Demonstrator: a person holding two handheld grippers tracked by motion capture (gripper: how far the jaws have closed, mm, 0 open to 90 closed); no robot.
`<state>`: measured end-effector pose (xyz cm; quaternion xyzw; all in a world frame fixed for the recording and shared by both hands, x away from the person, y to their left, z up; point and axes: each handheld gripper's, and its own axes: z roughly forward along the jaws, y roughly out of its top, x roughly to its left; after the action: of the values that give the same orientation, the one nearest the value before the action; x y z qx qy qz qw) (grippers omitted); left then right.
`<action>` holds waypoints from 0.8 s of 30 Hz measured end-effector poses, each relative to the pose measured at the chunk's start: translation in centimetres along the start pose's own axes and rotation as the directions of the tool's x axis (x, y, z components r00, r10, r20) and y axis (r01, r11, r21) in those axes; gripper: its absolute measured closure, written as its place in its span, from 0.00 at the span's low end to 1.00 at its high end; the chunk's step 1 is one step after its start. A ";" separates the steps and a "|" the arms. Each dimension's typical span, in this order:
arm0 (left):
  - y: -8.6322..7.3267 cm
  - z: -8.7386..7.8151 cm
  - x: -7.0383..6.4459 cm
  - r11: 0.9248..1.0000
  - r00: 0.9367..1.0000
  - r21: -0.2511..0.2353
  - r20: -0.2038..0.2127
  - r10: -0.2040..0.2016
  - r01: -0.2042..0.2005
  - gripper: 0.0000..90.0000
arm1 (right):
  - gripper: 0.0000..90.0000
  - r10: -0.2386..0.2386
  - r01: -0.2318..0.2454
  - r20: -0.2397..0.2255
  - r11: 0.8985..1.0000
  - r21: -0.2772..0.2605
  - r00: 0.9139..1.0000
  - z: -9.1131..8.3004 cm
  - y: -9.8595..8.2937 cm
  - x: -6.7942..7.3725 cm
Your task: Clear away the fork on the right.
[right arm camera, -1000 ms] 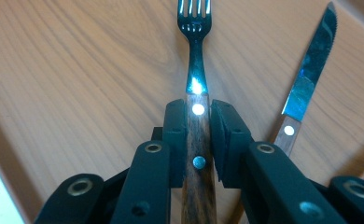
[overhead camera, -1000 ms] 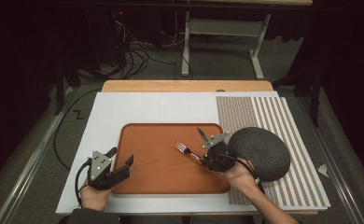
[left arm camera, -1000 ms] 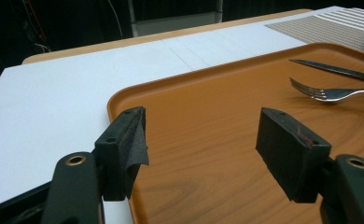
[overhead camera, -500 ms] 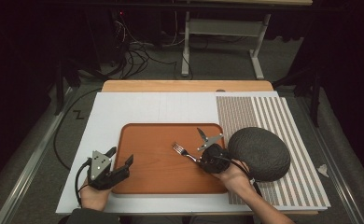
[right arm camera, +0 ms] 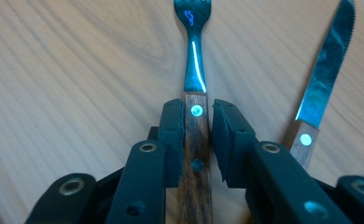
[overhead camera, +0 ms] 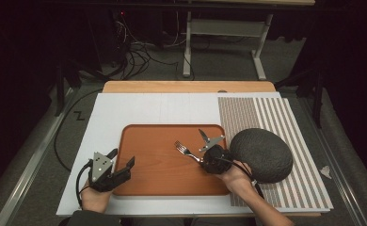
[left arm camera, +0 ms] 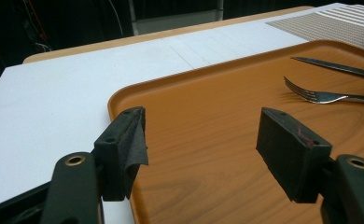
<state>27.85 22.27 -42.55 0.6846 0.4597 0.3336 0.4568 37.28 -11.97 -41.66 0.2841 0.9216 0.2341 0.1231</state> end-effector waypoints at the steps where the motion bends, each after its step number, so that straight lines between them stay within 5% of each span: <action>1: 0.0 0.0 0.0 1.000 1.000 0.000 0.000 -0.001 0.001 0.37 | 0.84 0.000 0.000 0.006 1.000 -0.001 1.000 0.0 0.0 -0.1; 24: 0.0 0.0 0.0 1.000 1.000 -0.002 0.003 -0.003 0.003 0.37 | 0.83 0.021 -0.020 0.085 1.000 -0.011 0.996 0.2 -0.2 -1.4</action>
<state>27.83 22.24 -42.55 0.6841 0.4598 0.3321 0.4586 38.43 -12.86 -41.74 0.3027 0.9113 0.2277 0.1613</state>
